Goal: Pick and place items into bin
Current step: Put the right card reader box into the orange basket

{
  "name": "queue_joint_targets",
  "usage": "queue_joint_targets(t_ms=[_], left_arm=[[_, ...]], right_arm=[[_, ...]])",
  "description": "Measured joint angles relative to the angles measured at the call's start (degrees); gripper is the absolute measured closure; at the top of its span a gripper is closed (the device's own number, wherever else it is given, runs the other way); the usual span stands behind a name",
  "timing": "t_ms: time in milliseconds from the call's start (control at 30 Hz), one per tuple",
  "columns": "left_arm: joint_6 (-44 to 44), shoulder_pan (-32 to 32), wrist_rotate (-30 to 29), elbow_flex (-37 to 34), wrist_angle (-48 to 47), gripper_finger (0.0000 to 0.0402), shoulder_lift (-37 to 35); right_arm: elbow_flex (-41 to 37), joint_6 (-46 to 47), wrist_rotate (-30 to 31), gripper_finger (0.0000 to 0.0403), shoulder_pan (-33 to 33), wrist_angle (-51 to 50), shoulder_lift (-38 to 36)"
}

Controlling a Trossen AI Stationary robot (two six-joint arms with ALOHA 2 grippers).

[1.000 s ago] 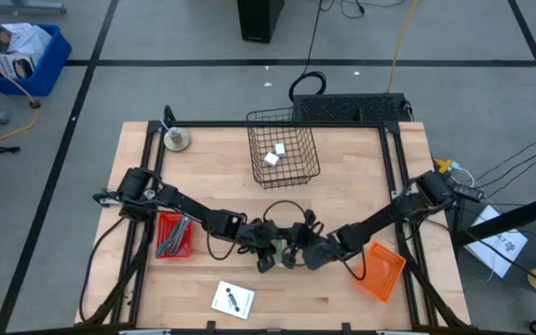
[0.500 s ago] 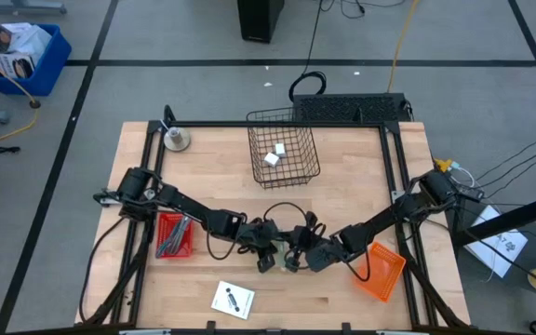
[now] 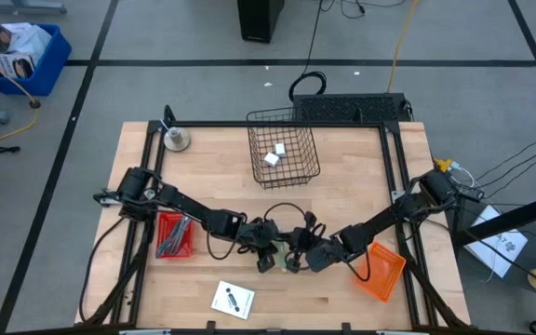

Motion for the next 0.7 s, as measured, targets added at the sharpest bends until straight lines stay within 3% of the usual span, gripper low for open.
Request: queue_joint_targets(t_ms=[700], left_arm=[[0.5, 0.0, -1.1, 0.0, 0.1, 0.0373, -0.1]], right_arm=[[-0.1, -4.5, -0.2, 0.0403, 0.3, 2.5, -1.1]])
